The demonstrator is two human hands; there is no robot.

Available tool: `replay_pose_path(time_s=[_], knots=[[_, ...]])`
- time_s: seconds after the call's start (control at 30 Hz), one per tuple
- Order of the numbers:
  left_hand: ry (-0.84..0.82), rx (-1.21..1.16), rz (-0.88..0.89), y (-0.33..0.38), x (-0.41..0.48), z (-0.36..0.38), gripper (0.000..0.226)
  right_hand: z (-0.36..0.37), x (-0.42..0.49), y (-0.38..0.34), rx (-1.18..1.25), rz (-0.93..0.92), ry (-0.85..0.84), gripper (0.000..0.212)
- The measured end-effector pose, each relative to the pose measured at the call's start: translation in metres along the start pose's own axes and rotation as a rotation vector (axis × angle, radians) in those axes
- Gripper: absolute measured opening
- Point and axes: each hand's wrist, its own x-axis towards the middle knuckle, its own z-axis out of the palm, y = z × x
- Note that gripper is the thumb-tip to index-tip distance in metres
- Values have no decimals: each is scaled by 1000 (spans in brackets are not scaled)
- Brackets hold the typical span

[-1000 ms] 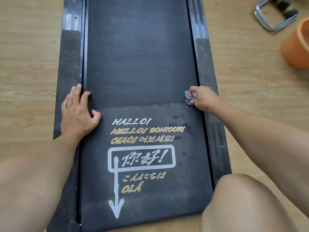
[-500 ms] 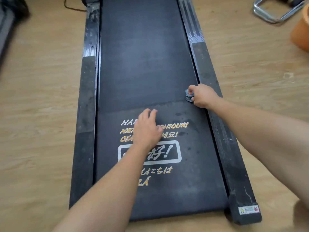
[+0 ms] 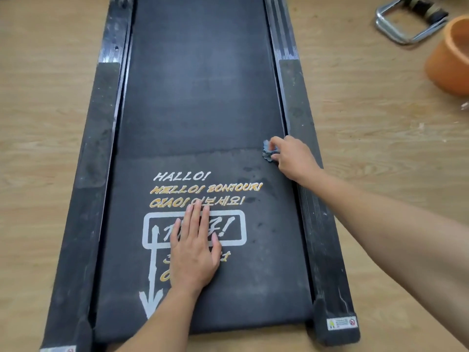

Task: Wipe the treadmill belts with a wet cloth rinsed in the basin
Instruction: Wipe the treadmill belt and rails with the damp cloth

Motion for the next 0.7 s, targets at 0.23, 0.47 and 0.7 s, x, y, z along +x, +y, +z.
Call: replay_pose_path(time_s=[0.23,0.47,0.7], knots=[[1,-10,-23,1,-1,-1,75,21,-123,-9,29,-164,-189,24],[50,-41,-22,3,1,1,75,-1,-80,-13,14,-143,-158,30],[80,-44,-15,0,-1,5,74,-23,40,-24,-35,46,6,17]])
